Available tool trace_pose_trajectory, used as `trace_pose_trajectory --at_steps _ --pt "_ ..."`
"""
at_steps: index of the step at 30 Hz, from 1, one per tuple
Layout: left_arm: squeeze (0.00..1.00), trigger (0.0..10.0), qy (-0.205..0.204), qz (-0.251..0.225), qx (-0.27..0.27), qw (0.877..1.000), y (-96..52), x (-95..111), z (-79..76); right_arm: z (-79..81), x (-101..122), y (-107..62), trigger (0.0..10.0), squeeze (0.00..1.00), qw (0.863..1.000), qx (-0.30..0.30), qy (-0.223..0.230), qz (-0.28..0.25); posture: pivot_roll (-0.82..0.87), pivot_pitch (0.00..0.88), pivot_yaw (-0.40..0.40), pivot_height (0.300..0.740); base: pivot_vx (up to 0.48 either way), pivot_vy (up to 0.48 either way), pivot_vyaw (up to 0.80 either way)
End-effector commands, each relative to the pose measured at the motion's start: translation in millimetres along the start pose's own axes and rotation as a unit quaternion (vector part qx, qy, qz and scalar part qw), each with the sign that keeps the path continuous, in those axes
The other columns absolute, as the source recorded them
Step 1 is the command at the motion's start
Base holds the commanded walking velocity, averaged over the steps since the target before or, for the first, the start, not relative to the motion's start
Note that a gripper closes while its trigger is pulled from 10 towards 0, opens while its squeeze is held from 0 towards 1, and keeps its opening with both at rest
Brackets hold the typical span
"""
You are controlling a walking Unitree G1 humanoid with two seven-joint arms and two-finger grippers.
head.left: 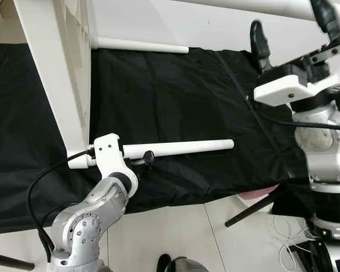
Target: Building children table
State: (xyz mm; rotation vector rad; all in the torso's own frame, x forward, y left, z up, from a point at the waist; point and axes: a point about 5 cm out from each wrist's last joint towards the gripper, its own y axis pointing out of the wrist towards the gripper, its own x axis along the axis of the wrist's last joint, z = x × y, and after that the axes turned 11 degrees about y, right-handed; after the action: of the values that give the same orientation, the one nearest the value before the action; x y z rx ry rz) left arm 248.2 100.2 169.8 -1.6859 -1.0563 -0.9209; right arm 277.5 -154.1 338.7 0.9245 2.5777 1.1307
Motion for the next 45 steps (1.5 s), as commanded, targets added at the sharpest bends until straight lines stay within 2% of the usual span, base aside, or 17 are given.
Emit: trace_pose_trajectory --at_steps 1,13,18,24,25,28,29,39,40,41,42,45 --pt "0.0 10.0 -0.018 -0.004 -0.031 0.999 1.5 -0.7 -11.5 4.1 -2.6 1.9 10.0 0.0 1.0 0.027 0.003 0.002 0.01 0.105 -0.105 0.74 0.0 0.0 0.0" --pt "0.0 10.0 -0.021 -0.005 -0.032 0.999 3.3 -1.1 -12.8 10.4 -7.0 19.4 10.0 0.0 0.998 0.069 0.0 -0.013 0.01 0.095 -0.108 0.74 0.0 0.0 0.0" --pt "0.0 10.0 -0.019 -0.003 -0.036 0.999 2.8 -2.5 -14.7 8.9 -2.4 35.7 10.0 0.0 0.996 0.08 -0.01 -0.045 0.01 0.094 -0.107 0.74 0.0 0.0 0.0" --pt "0.0 10.0 -0.018 -0.001 -0.037 0.999 2.0 -3.5 -15.1 8.7 1.5 42.5 10.0 0.0 0.995 0.081 -0.013 -0.061 0.01 0.095 -0.106 0.74 0.0 0.0 0.0" --pt "0.0 10.0 -0.018 0.0 -0.036 0.999 1.8 -3.7 -15.0 8.7 2.7 43.9 6.5 0.0 0.995 0.082 -0.012 -0.064 0.01 0.095 -0.105 0.74 0.0 0.0 0.0" --pt "0.0 10.0 -0.018 0.0 -0.036 0.999 1.7 -3.8 -14.9 8.7 3.3 44.8 6.5 0.0 0.994 0.082 -0.011 -0.066 0.01 0.095 -0.105 0.74 0.0 0.0 0.0" --pt "0.0 10.0 -0.017 0.001 -0.036 0.999 1.7 -3.8 -15.0 7.7 3.6 46.2 0.0 0.0 0.995 0.079 -0.011 -0.066 0.01 0.099 -0.104 0.74 0.0 0.0 0.0" --pt "0.0 10.0 -0.02 -0.002 -0.029 0.999 3.6 -1.8 -14.3 3.0 -0.1 46.7 0.0 0.0 0.996 0.064 -0.004 -0.057 0.01 0.11 -0.102 0.74 0.0 0.0 0.0" --pt "0.0 10.0 -0.024 -0.003 -0.023 0.999 4.7 -1.5 -13.6 1.3 -1.5 45.7 1.3 0.0 0.997 0.055 -0.005 -0.05 0.01 0.112 -0.102 0.74 0.0 0.0 0.0" --pt "0.0 10.0 -0.027 -0.003 -0.019 0.999 5.4 -1.3 -13.1 0.1 -2.5 44.9 1.3 0.0 0.998 0.05 -0.006 -0.045 0.01 0.112 -0.102 0.74 0.0 0.0 0.0" --pt "0.0 10.0 -0.028 -0.003 -0.016 0.999 6.5 -1.0 -12.4 -1.8 -3.4 44.1 10.0 0.0 0.998 0.042 -0.01 -0.04 0.01 0.113 -0.101 0.74 0.0 0.0 0.0" --pt "0.0 10.0 -0.032 -0.003 -0.012 0.999 8.0 -0.4 -11.6 -4.4 -4.5 43.2 10.0 0.0 0.999 0.035 -0.013 -0.034 0.01 0.113 -0.1 0.74 0.0 0.0 0.0"
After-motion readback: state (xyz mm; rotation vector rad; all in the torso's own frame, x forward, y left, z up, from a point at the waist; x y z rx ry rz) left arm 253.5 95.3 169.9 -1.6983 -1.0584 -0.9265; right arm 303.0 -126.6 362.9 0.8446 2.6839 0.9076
